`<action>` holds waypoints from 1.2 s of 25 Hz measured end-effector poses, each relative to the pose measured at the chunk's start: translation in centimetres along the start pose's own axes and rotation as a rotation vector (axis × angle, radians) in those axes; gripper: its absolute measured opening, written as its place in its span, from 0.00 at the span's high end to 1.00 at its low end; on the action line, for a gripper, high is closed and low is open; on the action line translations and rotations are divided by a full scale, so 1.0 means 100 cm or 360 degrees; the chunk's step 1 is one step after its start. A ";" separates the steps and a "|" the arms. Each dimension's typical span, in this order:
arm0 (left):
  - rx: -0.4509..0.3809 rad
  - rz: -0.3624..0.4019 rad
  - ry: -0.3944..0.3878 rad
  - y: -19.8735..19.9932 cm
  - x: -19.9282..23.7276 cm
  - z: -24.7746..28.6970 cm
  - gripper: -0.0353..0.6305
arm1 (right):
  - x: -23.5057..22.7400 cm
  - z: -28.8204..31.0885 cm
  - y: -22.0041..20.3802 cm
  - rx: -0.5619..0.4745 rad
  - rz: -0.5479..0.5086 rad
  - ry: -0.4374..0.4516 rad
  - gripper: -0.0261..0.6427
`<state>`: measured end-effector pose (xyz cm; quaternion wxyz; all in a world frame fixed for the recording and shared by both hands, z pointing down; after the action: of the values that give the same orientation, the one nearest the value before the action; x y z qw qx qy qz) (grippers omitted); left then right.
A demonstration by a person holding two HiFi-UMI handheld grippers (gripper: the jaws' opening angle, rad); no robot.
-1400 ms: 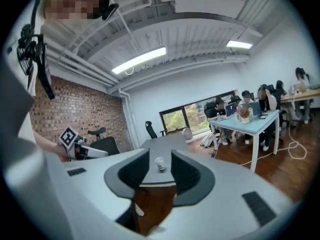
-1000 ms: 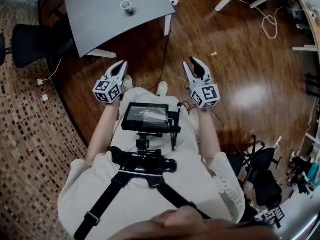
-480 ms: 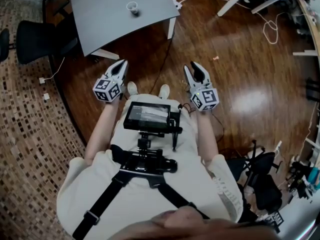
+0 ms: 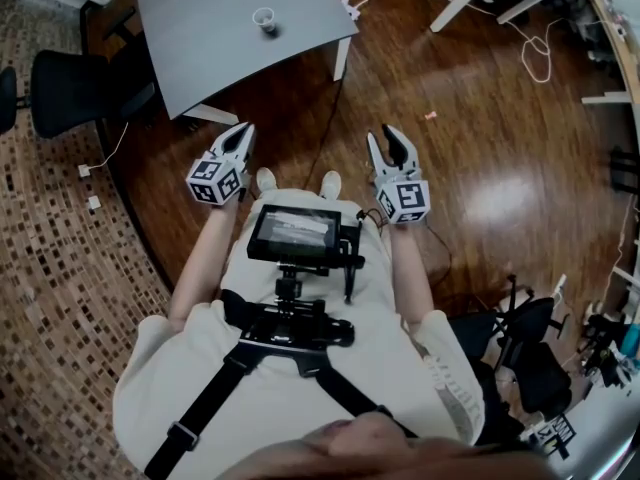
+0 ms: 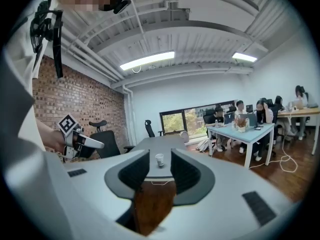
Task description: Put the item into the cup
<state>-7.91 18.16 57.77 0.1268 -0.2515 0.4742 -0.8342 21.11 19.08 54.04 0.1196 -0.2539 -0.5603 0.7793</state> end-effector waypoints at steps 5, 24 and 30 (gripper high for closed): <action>0.0001 -0.0010 -0.0004 -0.002 0.005 0.000 0.96 | 0.009 0.006 -0.006 0.0049 -0.0001 0.0006 0.75; 0.0030 -0.0057 0.0011 -0.014 0.000 0.021 0.95 | -0.002 0.021 -0.014 0.0119 -0.0057 0.0026 0.75; 0.0031 -0.0061 0.0009 -0.017 -0.001 0.023 0.95 | -0.006 0.019 -0.015 0.0131 -0.0063 0.0013 0.75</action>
<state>-6.51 17.41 60.16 0.1117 -0.2569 0.4616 -0.8417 20.40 17.77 56.09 0.1477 -0.2407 -0.5323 0.7981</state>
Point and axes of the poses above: the fingertips, and each gripper's own axes: z forward along the fingers, x to its left, y out of its top, the point moved 1 cm from there along -z, backward along the fingers, and after that the axes turned 6 degrees about z, right-handed, at the moved point
